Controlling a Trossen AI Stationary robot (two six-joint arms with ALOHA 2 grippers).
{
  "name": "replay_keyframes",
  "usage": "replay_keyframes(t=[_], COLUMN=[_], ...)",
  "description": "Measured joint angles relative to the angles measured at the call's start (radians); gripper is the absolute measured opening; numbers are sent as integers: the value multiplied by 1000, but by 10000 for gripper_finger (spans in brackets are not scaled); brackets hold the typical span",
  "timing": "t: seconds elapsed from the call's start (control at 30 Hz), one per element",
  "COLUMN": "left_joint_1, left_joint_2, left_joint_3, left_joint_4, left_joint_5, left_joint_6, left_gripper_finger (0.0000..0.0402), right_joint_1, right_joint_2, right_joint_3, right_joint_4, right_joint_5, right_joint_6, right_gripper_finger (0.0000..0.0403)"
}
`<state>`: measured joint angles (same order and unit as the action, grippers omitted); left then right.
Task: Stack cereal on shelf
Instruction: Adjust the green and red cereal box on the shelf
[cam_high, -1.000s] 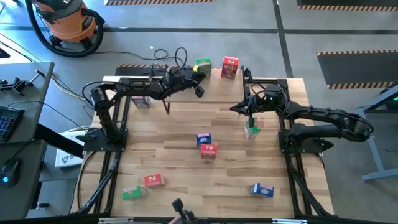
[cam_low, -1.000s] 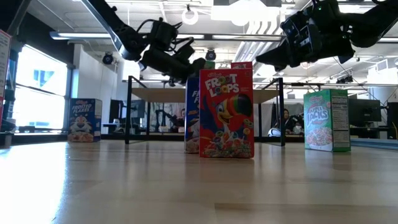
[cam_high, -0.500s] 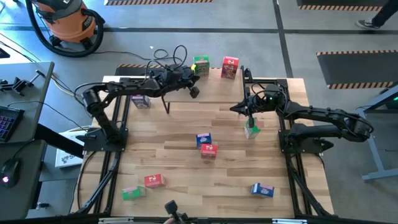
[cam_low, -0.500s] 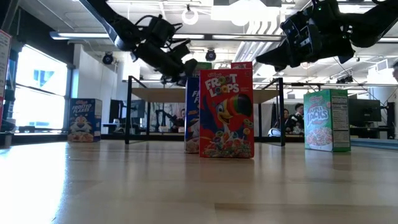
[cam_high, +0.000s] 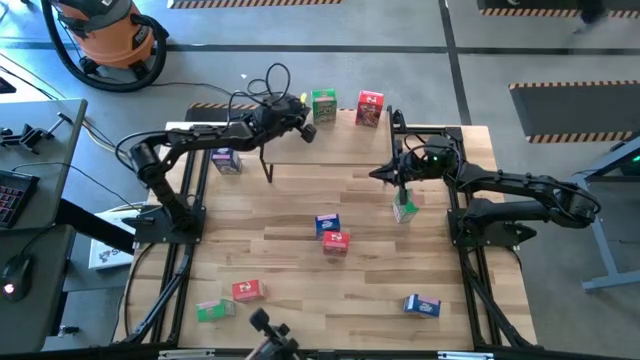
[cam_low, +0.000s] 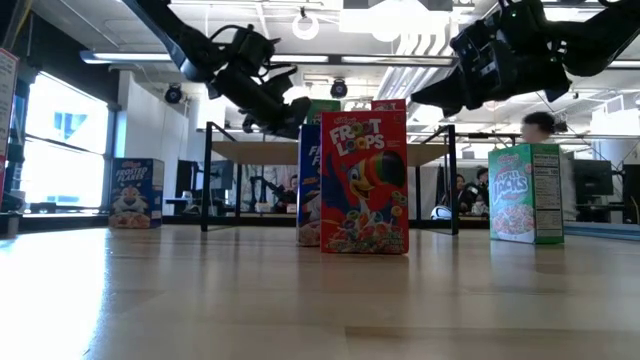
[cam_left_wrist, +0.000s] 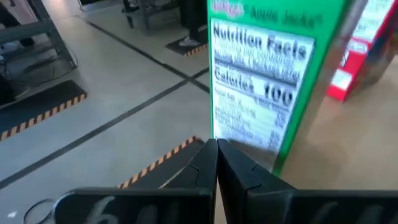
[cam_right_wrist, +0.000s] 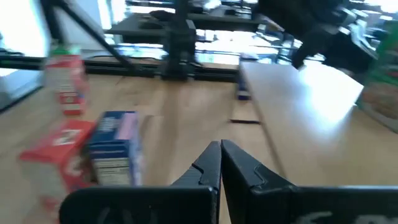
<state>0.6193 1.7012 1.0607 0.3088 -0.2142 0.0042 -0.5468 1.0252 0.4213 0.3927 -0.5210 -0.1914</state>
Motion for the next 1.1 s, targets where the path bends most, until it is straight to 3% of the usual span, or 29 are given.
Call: replay_keyframes(t=[0.2,0.47,0.77,1.1], left_joint_1=[22,63,82,83], left_joint_2=[5,5,5,13], left_joint_3=[0,0,0,0], left_joint_4=[37,99,144,183], left_joint_5=[2,85,147,188], left_joint_6=[33,34,34,30], left_gripper_finger=[0,0,0,0], right_joint_1=[0,-14,-56,-53], right_joint_2=[0,61,209,215], right_joint_3=[45,219,431,542], right_joint_4=[-18,-240,-462,-630], right_joint_5=[315,585,675,682], right_joint_6=[106,113,84,78], right_gripper_finger=[0,0,0,0])
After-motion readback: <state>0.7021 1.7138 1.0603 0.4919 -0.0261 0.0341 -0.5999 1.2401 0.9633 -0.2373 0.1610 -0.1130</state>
